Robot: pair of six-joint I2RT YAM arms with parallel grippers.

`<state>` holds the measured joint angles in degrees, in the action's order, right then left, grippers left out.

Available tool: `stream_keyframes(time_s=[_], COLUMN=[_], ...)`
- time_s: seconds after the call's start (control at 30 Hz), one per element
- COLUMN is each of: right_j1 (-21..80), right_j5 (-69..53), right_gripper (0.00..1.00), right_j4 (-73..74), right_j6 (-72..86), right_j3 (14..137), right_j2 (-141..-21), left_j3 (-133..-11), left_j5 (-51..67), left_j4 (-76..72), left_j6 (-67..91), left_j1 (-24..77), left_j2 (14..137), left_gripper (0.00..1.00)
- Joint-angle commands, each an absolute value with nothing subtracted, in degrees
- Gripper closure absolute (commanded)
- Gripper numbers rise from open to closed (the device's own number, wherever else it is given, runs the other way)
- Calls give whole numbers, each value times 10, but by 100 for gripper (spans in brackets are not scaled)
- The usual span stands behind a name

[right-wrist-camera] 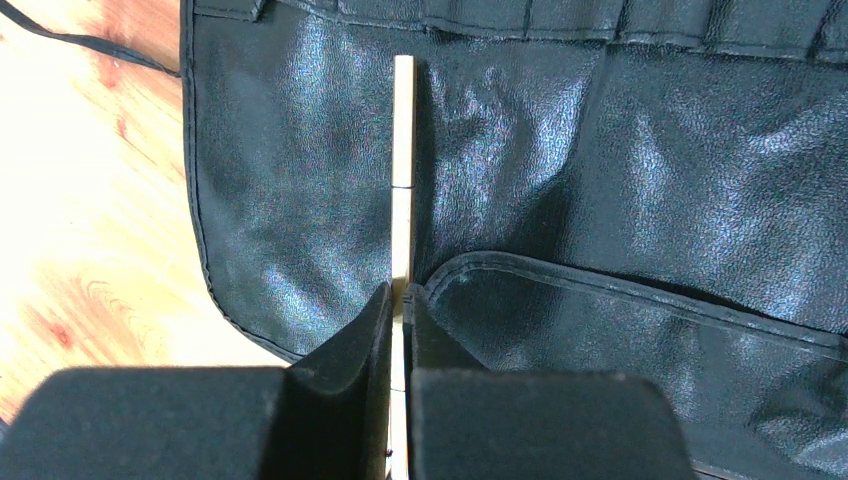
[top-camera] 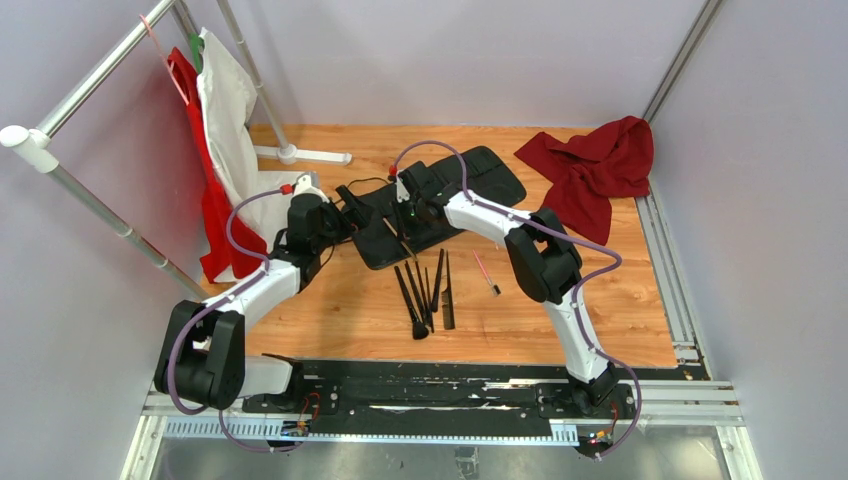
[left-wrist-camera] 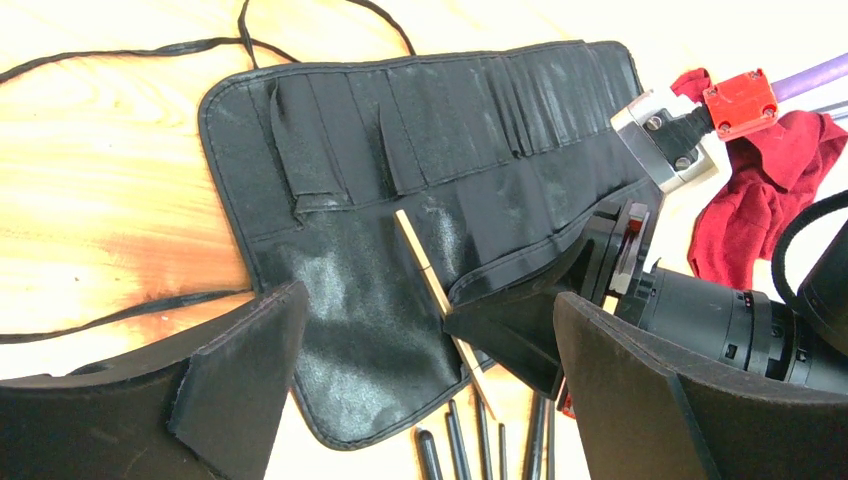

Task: Organize the makeup
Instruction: Place the makeup brush in the cosmetics bag.

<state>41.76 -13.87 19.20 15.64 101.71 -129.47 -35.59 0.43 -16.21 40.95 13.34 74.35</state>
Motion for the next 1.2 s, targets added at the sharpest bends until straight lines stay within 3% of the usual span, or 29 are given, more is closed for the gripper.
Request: stream_keyframes(time_s=[0.0,1.17], right_j1=[418,392], right_j5=[-132,-132], right_gripper=[99,99], right_j4=[209,212], right_j6=[166,180], right_j3=[1035,1082], right_j2=[-1307,-1350], left_j3=[-349,-350], left_j5=[8,22], left_j4=[-179,-197], left_j6=[407,412], left_j1=[126,121], left_j2=[747,771], left_gripper=[2,2])
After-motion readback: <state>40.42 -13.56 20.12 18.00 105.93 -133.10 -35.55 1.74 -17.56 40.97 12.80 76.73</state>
